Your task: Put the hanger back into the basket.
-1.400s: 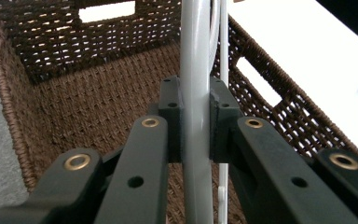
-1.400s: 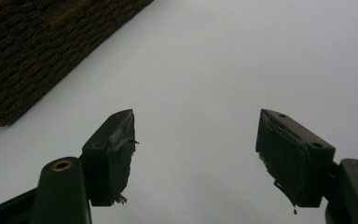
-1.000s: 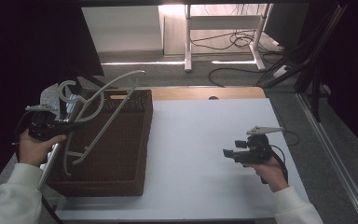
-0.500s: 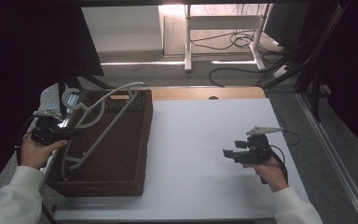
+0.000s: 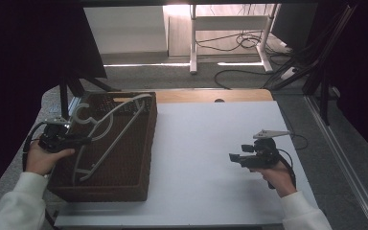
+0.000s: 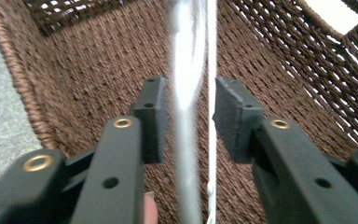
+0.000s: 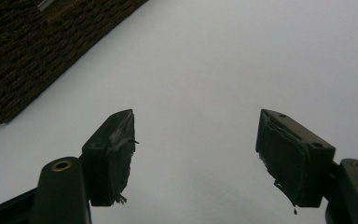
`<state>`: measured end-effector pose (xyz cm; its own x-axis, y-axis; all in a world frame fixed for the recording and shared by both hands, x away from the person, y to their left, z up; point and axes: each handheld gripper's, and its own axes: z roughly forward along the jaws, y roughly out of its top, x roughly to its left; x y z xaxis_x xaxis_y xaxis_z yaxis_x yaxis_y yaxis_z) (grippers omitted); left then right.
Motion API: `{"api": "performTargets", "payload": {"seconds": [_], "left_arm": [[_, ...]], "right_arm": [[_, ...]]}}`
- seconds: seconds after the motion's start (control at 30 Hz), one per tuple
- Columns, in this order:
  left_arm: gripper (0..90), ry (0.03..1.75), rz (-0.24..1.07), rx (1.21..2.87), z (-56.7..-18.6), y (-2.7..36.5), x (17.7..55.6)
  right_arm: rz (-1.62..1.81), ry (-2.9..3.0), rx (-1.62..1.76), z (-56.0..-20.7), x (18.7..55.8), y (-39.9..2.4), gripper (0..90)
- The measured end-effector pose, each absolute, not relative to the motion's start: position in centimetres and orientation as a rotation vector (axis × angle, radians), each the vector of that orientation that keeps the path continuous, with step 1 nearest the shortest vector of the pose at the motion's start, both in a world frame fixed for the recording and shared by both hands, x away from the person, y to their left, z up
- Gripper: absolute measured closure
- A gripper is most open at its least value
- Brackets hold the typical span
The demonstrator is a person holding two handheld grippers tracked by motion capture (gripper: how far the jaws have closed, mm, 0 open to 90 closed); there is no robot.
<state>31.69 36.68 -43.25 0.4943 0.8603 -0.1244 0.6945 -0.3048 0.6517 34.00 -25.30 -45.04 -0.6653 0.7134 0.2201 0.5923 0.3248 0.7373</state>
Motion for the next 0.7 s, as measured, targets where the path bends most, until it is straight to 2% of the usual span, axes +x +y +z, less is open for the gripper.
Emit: {"api": "performTargets", "payload": {"seconds": [0.07,0.2,0.3,0.7], "left_arm": [[58.7,1.277,0.322,2.076,-43.2,36.6,31.7],[41.1,1.286,0.333,2.075,-43.1,36.2,31.6],[34.4,1.275,0.320,2.057,-42.8,35.9,31.5],[30.5,1.207,0.301,2.011,-41.4,33.3,30.5]], "right_arm": [[1.258,2.436,1.209,-45.1,34.0,-25.3,28.8],[1.257,2.438,1.207,-45.1,34.0,-25.3,28.8],[1.257,2.438,1.208,-45.1,34.0,-25.3,28.8],[1.255,2.437,1.209,-45.1,34.0,-25.2,28.8]]}}
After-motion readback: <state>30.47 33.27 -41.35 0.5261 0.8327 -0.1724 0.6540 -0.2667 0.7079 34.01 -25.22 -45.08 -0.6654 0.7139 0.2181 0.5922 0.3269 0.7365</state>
